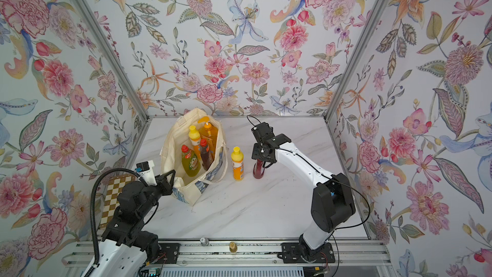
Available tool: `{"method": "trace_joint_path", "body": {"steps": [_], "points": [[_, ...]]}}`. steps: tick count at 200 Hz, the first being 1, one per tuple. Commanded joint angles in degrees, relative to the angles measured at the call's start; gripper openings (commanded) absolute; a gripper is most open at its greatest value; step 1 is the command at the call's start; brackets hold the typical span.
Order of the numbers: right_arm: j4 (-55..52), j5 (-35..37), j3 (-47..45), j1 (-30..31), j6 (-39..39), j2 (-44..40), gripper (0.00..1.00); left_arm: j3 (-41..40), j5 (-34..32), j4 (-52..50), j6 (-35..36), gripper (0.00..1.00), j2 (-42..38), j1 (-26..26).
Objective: Pack dish soap into the shopping bag
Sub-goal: Pick up the bottle of dish soap at the center of the board.
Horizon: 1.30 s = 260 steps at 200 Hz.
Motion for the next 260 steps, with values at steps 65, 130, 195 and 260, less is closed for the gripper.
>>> {"method": "trace_joint_path", "body": {"steps": [65,130,195,260], "points": [[-0.87,2.71,-1.96,1.38,0.05,-0.66,0.34,-2.16,1.07,-4.68,0.03,0.24,0.06,-0.97],[0.48,6.19,-4.27,2.76,-0.58,-6.05,0.03,-2.58,1.29,-4.20,-0.15,0.24,0.25,-1.05],[-0.48,6.26,-1.21,5.77,0.48,-15.04,0.00,-2.78,1.33,-3.98,-0.07,0.22,0.07,-1.20],[-10.10,6.83,12.15,10.57,0.41,-19.02,0.00,-2.86,0.56,-3.59,0.71,0.22,0.42,-1.12]]}}
